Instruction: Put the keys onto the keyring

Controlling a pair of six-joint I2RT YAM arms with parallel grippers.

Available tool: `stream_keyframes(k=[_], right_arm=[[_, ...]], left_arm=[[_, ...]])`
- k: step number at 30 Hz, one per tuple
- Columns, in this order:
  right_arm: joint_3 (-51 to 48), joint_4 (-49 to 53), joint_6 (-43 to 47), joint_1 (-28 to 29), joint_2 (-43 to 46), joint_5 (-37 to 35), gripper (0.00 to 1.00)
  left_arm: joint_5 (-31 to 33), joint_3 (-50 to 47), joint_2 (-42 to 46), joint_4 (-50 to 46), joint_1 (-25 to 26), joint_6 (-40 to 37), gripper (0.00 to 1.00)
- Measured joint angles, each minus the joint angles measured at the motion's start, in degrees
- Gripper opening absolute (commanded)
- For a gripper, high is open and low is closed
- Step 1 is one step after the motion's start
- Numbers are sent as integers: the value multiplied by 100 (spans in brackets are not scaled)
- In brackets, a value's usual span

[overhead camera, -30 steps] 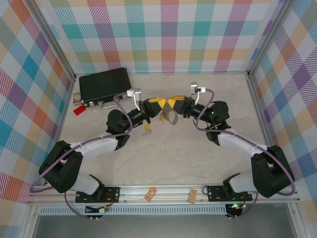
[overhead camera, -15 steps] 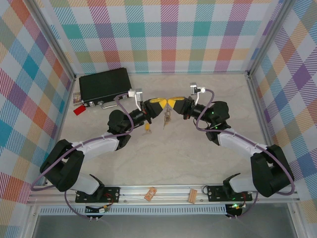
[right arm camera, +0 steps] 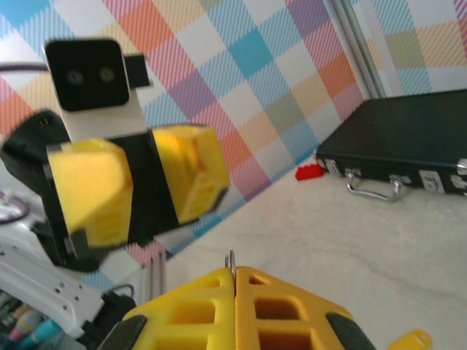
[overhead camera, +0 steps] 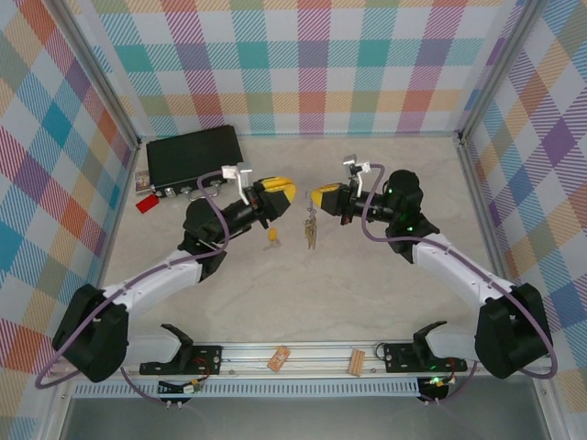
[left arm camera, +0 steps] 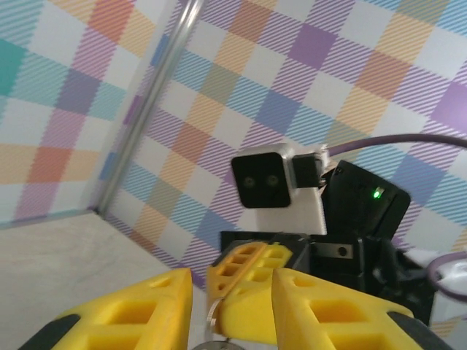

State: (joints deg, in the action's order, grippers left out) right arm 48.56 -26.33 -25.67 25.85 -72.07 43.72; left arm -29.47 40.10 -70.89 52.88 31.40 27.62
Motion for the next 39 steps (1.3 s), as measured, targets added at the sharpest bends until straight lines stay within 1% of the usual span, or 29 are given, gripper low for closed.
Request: stream_keyframes(k=[3,8,15,18,24,34,39], right_arm=[[254,920,745,48,37,2,0],[686,2304,1832,271,13,-129,0],[848,3300,2813,389,0,-470,0],[901,3547,3075,420,-46,-619,0],[903,3679,3259,431,-52,-693,0],[903,3663,3233,431,-52,-577,0],[903,3628,3213,431,-52,-463,0]], left_arm=[[-79,-20,249,-568,-57,-354,34],[-286,-28,315,-1290,-59,-813,33],[-595,-52,302,-1982,-59,-1257,32],[-717,-52,302,-2188,-59,-1397,31],[-957,-52,129,-2293,-59,-1526,31],[-1285,-52,-256,-2238,-59,-1414,31],[-1390,-52,-365,-2035,-59,-1270,29]])
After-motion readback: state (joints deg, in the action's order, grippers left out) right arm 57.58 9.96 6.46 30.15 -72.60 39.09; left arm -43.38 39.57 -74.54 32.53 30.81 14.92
